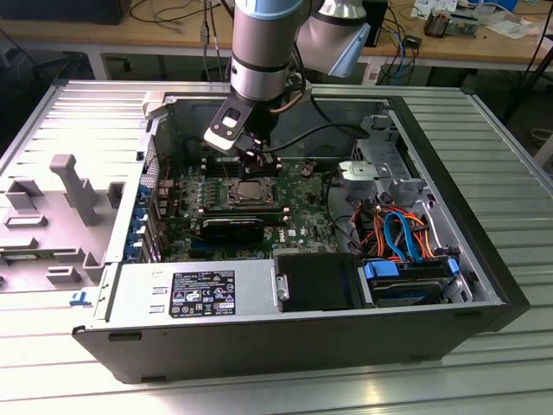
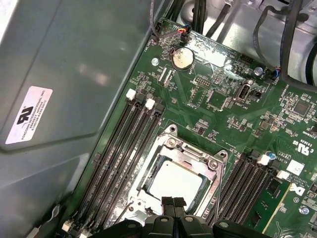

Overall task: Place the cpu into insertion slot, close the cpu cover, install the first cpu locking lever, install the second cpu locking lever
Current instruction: 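Install the first cpu locking lever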

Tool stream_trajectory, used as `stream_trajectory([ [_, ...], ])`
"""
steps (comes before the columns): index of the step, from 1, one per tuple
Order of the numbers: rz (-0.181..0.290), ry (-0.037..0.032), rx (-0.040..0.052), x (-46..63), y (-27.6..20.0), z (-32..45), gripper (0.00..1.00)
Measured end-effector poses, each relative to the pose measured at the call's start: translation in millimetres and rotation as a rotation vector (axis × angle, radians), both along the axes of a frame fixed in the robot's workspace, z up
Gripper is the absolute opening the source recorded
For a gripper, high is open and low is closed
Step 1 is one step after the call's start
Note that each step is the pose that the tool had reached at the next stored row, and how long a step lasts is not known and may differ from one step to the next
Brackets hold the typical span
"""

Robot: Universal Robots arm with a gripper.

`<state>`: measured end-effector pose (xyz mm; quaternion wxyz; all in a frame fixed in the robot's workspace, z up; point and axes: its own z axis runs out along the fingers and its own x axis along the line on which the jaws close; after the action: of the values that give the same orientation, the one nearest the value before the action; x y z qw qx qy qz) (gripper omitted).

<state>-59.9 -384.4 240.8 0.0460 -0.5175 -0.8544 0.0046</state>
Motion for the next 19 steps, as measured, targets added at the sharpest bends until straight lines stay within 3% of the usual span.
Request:
stream_trajectory([
  [19, 0.035, 0.0000, 0.0001, 0.0, 0.0, 0.0, 0.11],
])
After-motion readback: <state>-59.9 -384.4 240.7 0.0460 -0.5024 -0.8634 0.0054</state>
